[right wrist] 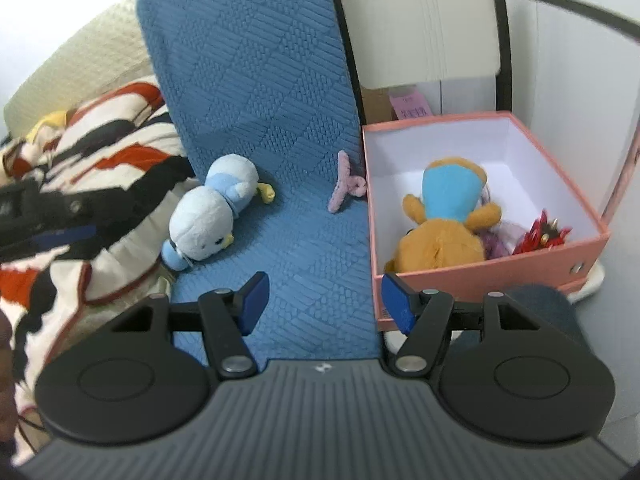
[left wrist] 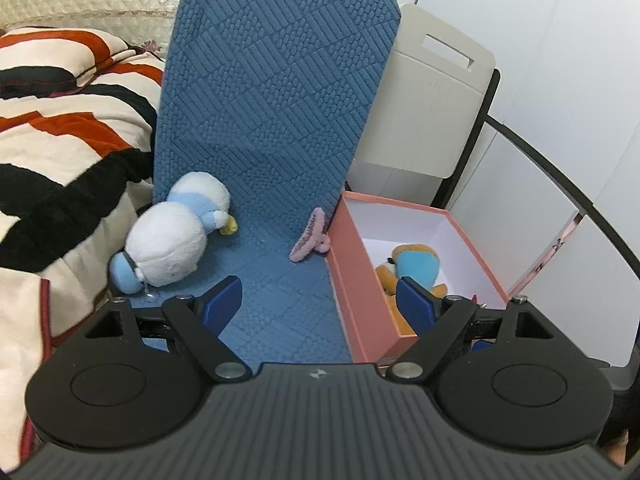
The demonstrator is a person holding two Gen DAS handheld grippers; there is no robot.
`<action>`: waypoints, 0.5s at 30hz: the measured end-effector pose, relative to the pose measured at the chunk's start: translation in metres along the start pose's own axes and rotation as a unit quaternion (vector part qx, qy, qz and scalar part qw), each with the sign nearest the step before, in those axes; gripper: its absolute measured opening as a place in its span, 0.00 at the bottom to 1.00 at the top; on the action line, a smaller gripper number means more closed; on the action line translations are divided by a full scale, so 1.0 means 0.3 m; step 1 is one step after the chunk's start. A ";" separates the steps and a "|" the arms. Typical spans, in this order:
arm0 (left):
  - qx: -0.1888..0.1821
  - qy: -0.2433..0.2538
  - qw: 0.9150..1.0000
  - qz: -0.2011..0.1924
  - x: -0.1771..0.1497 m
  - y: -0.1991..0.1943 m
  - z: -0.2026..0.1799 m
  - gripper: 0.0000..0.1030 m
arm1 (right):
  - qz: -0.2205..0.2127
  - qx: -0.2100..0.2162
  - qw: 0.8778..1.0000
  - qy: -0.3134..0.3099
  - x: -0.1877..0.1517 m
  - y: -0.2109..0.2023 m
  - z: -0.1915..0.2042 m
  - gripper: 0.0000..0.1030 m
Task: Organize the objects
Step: 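Withdraw both tools from the pink box toward the seat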
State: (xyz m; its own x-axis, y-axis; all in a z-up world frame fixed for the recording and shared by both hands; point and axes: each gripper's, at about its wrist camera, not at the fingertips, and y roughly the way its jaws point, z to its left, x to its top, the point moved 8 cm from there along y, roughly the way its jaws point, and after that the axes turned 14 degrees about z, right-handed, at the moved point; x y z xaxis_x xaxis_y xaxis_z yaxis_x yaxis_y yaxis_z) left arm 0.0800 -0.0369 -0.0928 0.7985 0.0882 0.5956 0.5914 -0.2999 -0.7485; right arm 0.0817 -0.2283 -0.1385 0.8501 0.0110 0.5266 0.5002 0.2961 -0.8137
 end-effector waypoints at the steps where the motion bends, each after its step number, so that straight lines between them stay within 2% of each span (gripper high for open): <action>1: 0.003 -0.001 1.000 -0.001 -0.001 -0.002 0.014 0.85 | 0.001 0.003 1.000 0.000 0.000 0.007 0.005 0.63; 9: 0.008 -0.008 1.000 -0.003 -0.010 0.040 0.075 0.85 | 0.009 0.002 1.000 0.005 -0.006 0.088 0.035 0.64; 12: 0.023 0.023 0.999 -0.019 -0.004 0.076 0.067 0.89 | 0.016 0.000 1.000 0.004 0.001 0.137 0.032 0.65; 15: 0.037 0.022 0.999 -0.023 0.013 0.131 0.076 0.90 | 0.024 -0.004 1.000 -0.004 0.012 0.194 0.032 0.65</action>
State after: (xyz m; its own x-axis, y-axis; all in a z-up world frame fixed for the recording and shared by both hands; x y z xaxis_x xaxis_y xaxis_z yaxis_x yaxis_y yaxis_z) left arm 0.1090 -0.0266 -0.1264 0.7661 0.0574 0.6402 0.6346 -0.2254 -0.7392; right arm 0.1123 -0.2018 -0.1817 0.8723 0.0320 0.4880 0.4595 0.2875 -0.8403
